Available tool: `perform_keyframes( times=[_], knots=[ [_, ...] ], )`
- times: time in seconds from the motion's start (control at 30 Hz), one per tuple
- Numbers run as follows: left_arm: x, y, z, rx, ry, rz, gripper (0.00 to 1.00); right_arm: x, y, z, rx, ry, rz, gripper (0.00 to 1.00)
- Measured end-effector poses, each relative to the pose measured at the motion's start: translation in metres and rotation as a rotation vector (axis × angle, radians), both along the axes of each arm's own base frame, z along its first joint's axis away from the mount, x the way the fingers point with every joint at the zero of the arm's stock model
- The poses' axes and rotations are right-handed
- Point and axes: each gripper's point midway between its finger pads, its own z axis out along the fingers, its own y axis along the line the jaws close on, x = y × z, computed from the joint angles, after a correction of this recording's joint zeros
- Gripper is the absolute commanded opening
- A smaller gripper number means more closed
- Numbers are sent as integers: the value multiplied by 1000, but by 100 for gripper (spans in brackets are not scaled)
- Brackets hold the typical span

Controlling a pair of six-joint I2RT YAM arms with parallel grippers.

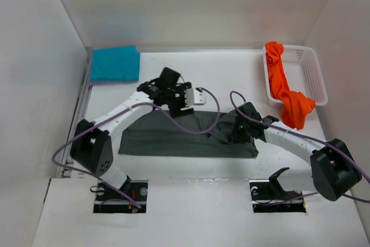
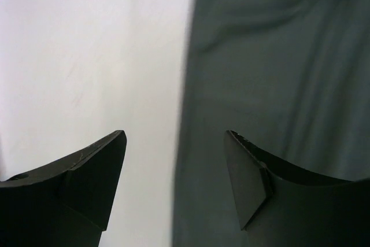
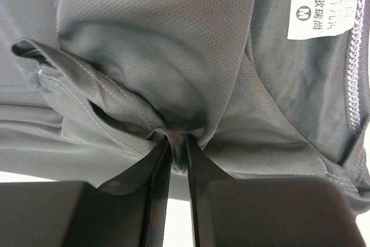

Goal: Fold and stack the t-shirts
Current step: Fold the other side of the tshirt into a rectangle

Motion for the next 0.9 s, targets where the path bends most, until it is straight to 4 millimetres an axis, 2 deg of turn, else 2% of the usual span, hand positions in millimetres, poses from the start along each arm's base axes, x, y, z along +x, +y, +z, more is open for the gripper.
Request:
perform_keyframes(
  times=[0.03, 0.1, 0.2, 0.37, 0.63, 0.9],
  knots=[
    [-12, -26, -7, -42, 54, -53, 67, 0, 0, -1, 4, -1, -5, 21],
    [-30, -61, -22, -106, 173, -111, 67, 0, 0, -3, 12, -1, -19, 21],
    [-41, -87, -45, -159, 312, -127, 67, 2, 0, -4, 26, -7, -38, 21],
    [-54, -117, -70, -202, 436, -131, 67, 7, 2, -5, 51, -27, -60, 21],
    [-71, -163, -76, -291, 506, -129, 66, 9, 4, -3, 90, -49, -87, 21],
    [-77, -178, -92, -298, 542, -108, 58, 0, 0, -8, 112, -45, -117, 20]
  ],
)
